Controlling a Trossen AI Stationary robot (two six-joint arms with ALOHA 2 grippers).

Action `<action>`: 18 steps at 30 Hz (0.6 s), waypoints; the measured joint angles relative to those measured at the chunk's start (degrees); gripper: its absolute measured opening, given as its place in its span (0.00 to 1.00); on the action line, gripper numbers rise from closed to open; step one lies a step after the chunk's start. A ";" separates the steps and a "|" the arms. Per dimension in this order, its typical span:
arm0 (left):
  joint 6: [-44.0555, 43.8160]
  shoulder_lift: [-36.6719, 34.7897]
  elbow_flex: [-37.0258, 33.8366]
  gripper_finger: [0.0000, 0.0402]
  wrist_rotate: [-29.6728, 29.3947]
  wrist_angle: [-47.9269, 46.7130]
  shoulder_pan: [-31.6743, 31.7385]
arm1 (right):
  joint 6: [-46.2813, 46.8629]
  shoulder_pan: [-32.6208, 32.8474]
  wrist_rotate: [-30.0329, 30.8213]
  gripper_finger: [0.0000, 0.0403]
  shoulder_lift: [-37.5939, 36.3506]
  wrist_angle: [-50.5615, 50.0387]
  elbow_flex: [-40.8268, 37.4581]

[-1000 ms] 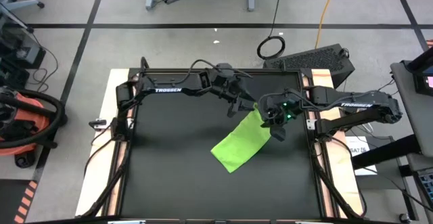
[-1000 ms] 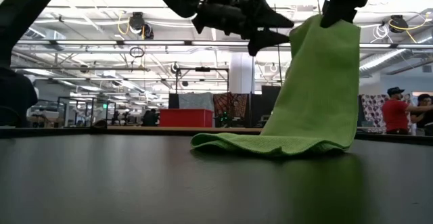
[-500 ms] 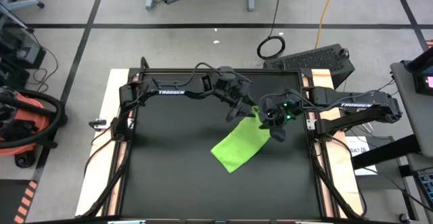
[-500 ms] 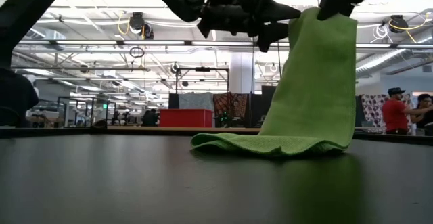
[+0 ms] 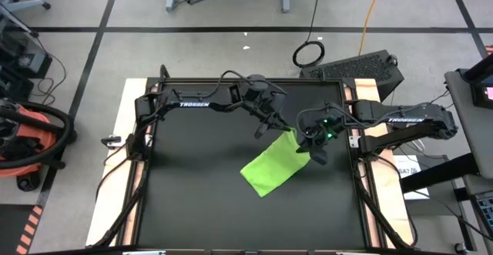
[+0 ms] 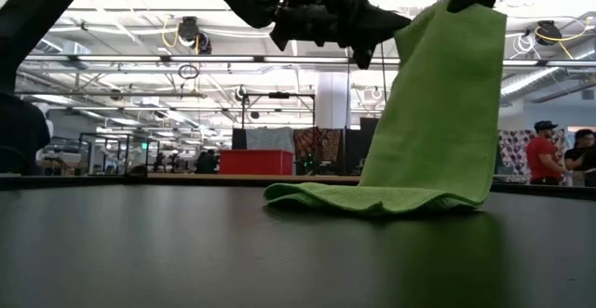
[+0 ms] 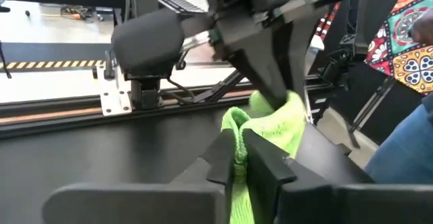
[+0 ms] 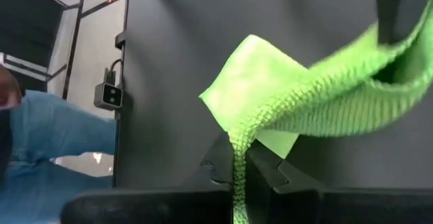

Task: Roll towel
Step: Roll the green microfiber towel

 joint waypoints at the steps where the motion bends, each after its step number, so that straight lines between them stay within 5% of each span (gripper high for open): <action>1: -0.06 -0.40 0.00 0.06 0.15 -0.11 0.19 | 0.05 0.30 0.00 0.00 -0.13 -0.42 0.00; 9: 2.58 -4.73 2.72 0.01 -1.70 -9.55 1.41 | -3.39 -1.38 5.51 0.00 -0.68 -7.53 4.54; 18: 15.88 -10.97 15.13 0.01 -28.10 -27.44 1.99 | -17.80 -10.47 18.12 0.00 4.97 -10.73 20.95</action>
